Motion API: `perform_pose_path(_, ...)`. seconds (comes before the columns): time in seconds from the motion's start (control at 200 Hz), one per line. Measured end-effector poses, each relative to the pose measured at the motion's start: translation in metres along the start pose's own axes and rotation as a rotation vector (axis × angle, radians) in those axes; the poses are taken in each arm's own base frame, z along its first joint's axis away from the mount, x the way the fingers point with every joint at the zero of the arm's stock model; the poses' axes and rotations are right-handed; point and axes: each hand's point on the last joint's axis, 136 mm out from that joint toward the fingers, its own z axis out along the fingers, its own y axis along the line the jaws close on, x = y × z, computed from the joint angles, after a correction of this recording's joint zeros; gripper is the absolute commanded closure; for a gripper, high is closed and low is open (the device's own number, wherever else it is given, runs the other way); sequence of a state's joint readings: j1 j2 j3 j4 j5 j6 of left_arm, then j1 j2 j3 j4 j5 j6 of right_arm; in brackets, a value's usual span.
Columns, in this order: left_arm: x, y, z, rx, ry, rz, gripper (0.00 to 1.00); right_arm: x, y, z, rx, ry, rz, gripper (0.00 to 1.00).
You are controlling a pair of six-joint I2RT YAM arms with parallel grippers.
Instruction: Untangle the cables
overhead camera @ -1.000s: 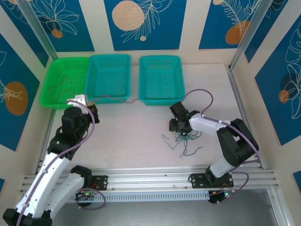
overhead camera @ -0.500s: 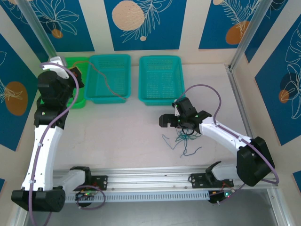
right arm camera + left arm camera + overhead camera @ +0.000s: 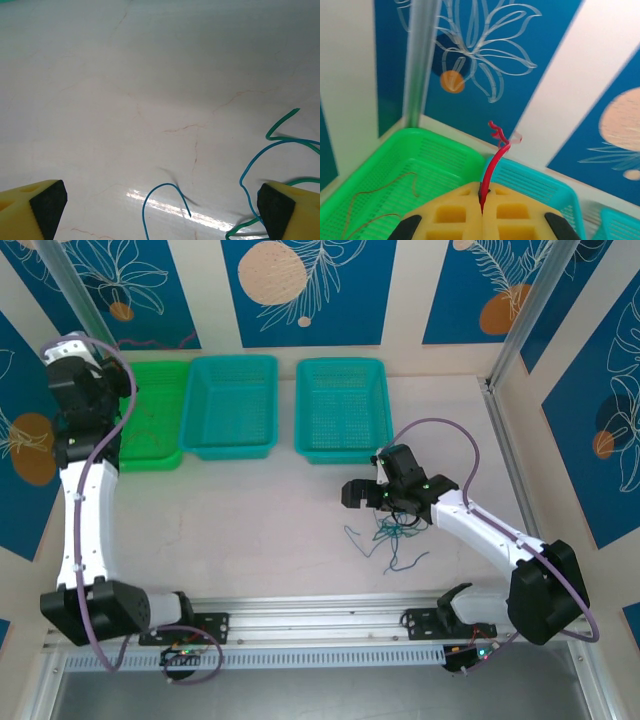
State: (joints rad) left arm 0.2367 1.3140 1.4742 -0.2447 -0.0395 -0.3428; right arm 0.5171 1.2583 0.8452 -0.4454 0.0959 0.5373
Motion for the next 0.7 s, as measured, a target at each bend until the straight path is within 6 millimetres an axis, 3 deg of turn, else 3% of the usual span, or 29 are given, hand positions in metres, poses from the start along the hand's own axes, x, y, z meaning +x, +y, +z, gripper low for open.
perform_pose_path(0.33, 0.029, 0.092, 0.060, -0.226, 0.062, -0.074, 1.00, -0.003, -0.005, -0.010, -0.004, -0.014, 0.016, 0.00)
perform_pose_path(0.505, 0.051, 0.112, 0.076, -0.261, 0.096, -0.089, 1.00, -0.003, -0.008, -0.013, -0.002, -0.012, 0.026, 0.00)
perform_pose_path(0.7, 0.097, 0.127, 0.091, -0.278, 0.179, -0.095, 1.00, -0.002, -0.008, -0.013, -0.003, -0.007, 0.029, 0.00)
